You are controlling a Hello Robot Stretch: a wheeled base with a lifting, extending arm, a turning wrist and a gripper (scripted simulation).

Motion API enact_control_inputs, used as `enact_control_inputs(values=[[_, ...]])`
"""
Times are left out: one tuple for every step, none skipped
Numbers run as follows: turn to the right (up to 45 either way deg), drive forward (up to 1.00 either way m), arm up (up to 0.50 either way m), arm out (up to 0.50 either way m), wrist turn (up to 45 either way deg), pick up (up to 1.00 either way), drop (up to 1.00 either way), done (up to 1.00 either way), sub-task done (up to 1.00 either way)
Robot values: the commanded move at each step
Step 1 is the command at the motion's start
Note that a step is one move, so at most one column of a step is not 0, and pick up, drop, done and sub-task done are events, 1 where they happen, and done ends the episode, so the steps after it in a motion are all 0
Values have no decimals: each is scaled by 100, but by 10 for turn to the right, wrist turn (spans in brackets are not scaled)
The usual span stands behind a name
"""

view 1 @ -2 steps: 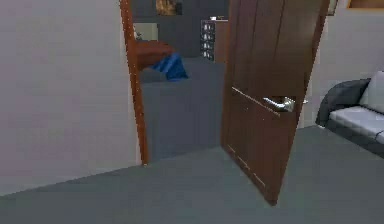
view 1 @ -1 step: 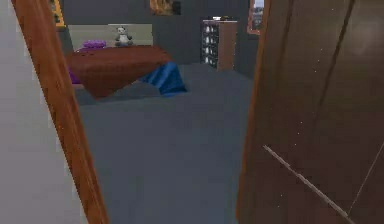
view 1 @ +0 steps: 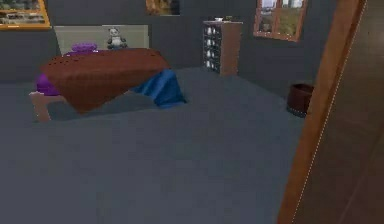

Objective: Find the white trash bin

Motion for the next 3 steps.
enact_control_inputs(values=[[-300,0,0,0,0,0,0,0,0],[0,80,0,0,0,0,0,0,0],[-390,0,0,0,0,0,0,0,0]])
